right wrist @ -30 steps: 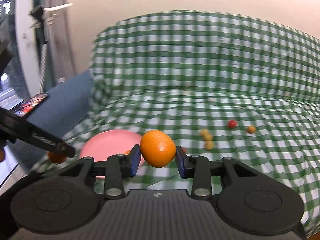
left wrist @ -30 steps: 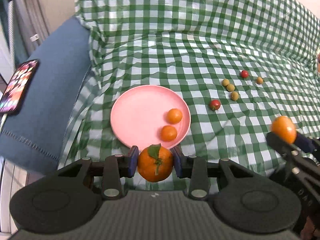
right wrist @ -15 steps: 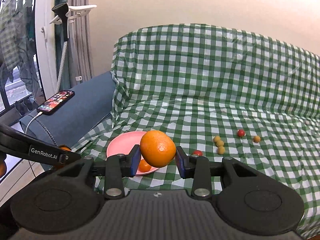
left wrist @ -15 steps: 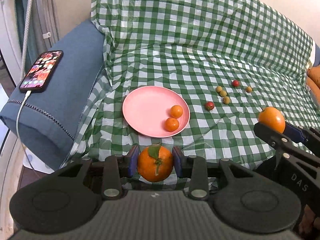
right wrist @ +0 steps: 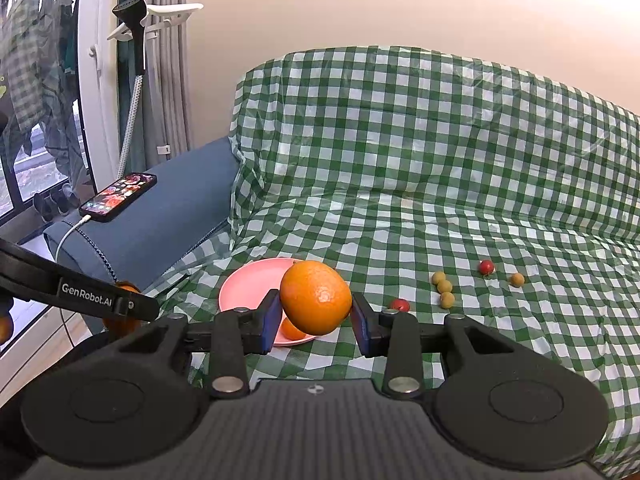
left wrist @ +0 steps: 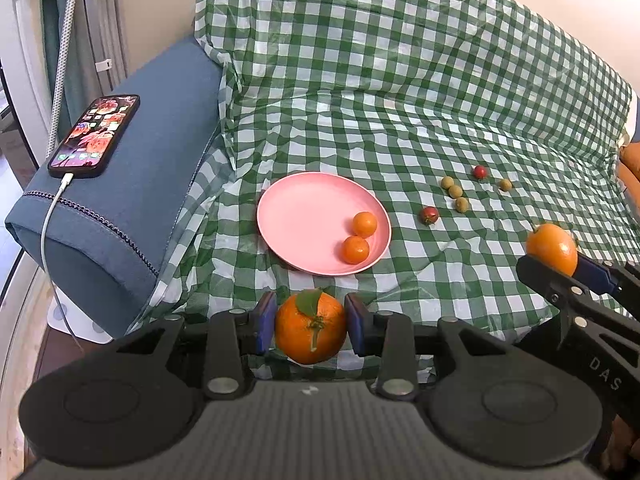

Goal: Organize fruits
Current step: 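Lift the held orange toward the plate with the right tool while the left tool carries the mandarin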

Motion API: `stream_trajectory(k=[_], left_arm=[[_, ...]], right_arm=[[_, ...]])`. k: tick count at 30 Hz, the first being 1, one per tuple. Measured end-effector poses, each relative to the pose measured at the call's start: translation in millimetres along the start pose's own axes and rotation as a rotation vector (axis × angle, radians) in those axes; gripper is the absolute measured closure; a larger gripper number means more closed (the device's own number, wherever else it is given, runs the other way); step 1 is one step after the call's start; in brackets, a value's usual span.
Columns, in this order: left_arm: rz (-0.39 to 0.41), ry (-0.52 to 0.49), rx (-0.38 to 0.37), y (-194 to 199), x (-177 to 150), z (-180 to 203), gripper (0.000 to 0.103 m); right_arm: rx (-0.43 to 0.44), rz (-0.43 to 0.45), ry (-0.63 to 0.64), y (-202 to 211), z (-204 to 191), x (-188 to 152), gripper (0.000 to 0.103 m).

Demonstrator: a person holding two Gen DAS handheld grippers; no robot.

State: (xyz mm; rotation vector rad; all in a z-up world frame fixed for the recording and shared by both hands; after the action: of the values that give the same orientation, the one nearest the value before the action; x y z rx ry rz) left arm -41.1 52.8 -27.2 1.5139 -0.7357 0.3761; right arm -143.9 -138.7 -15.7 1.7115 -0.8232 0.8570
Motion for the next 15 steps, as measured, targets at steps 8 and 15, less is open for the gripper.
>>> stream_trajectory(k=[8,15], left_arm=[[-0.019,0.006,0.016,-14,5,-2,0.062],[-0.034,0.012,0.02,-29,11,-5,0.062]], right_arm=[[0.004,-0.013,0.0,-8,6,-2,0.064],[0.005,-0.032,-0.002,-22,11,-4,0.064]])
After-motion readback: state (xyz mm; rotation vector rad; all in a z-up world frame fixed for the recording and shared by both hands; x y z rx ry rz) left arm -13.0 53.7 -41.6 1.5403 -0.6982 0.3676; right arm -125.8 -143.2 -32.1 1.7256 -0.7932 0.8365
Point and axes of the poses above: each gripper's, at about its wrist camera, not at the fingertips, and y roughly against the way its jaws point, z to its right, x to its top, the point moved 2 cm from there along -y, roughly the way its jaws point, and after that the axes turned 12 degrees about x, right-handed, at the moved point
